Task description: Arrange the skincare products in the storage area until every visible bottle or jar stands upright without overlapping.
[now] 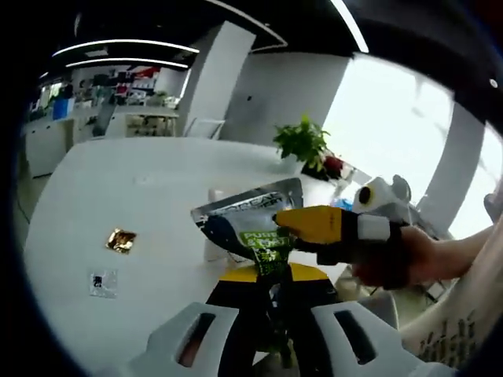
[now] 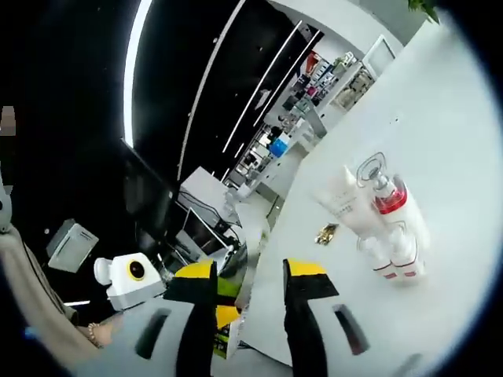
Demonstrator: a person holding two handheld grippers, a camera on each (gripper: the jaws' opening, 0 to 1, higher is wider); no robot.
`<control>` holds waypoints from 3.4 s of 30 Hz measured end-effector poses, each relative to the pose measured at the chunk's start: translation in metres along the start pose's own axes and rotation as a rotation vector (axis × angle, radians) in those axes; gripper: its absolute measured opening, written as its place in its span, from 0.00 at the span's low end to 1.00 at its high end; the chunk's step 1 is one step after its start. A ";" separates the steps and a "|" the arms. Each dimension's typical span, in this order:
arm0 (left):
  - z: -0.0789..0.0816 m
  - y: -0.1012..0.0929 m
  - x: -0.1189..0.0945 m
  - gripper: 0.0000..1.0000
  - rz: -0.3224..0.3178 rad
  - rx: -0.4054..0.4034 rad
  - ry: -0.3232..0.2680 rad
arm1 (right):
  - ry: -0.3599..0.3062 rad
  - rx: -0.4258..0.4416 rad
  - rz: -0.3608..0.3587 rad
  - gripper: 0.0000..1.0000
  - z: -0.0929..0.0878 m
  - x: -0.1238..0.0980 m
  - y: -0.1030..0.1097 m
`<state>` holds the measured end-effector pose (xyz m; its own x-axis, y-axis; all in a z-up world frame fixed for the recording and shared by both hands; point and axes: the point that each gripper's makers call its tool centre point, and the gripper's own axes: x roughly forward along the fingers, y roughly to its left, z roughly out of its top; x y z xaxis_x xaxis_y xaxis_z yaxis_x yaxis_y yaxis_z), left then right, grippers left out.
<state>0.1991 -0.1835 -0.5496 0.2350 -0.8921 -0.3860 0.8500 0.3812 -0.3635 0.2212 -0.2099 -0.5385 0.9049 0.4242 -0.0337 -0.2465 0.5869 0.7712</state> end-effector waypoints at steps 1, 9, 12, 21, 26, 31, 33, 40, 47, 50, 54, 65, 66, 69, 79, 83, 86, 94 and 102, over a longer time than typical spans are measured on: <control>-0.002 0.000 0.001 0.09 0.003 -0.001 0.009 | -0.032 0.027 0.009 0.20 0.004 0.000 0.002; -0.007 0.000 0.002 0.25 -0.039 -0.033 0.017 | -0.037 0.114 0.045 0.07 0.008 -0.008 0.010; -0.005 -0.004 0.002 0.40 -0.061 -0.049 0.012 | -0.043 0.115 0.046 0.03 0.012 -0.012 0.007; 0.019 0.002 -0.017 0.57 -0.099 -0.079 -0.085 | -0.044 0.162 0.104 0.01 0.026 -0.023 0.009; 0.031 -0.006 -0.027 0.80 -0.215 -0.098 -0.096 | -0.048 0.230 0.249 0.01 0.038 -0.028 0.036; 0.036 -0.023 -0.033 0.88 -0.330 -0.068 -0.052 | -0.039 0.227 0.371 0.01 0.047 -0.030 0.065; 0.046 -0.035 -0.038 0.76 -0.416 -0.134 -0.078 | -0.043 0.236 0.394 0.01 0.050 -0.029 0.070; 0.056 -0.039 -0.044 0.26 -0.466 -0.165 -0.098 | -0.059 0.256 0.418 0.01 0.062 -0.027 0.075; 0.066 -0.044 -0.054 0.01 -0.492 -0.236 -0.142 | -0.042 0.170 0.370 0.01 0.071 -0.027 0.067; 0.073 -0.047 -0.054 0.00 -0.500 -0.273 -0.176 | -0.065 0.106 0.348 0.01 0.074 -0.023 0.066; 0.098 -0.056 -0.062 0.00 -0.579 -0.385 -0.298 | -0.183 0.111 0.396 0.07 0.085 -0.024 0.076; 0.127 -0.044 -0.060 0.00 -0.591 -0.528 -0.440 | -0.202 0.246 0.467 0.10 0.065 -0.031 0.092; 0.127 -0.044 -0.060 0.00 -0.595 -0.537 -0.443 | -0.202 0.249 0.463 0.09 0.064 -0.031 0.092; 0.127 -0.044 -0.057 0.00 -0.590 -0.544 -0.444 | -0.231 0.283 0.459 0.08 0.066 -0.034 0.090; 0.114 -0.030 -0.044 0.00 -0.446 -0.481 -0.360 | -0.263 0.222 0.460 0.01 0.074 -0.039 0.100; 0.122 -0.033 -0.049 0.02 -0.404 -0.350 -0.428 | -0.276 0.249 0.442 0.01 0.078 -0.037 0.095; 0.116 -0.041 -0.050 0.20 -0.451 -0.398 -0.384 | -0.293 0.248 0.440 0.01 0.083 -0.036 0.097; 0.100 -0.044 -0.051 0.06 -0.474 -0.418 -0.352 | -0.269 0.257 0.425 0.01 0.081 -0.032 0.094; 0.098 -0.041 -0.056 0.00 -0.477 -0.502 -0.370 | -0.220 0.215 0.323 0.01 0.069 -0.019 0.080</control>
<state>0.1976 -0.1724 -0.4299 0.1152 -0.9763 0.1835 0.6042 -0.0777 -0.7930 0.2077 -0.2184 -0.4326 0.8515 0.3916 0.3488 -0.4719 0.2820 0.8353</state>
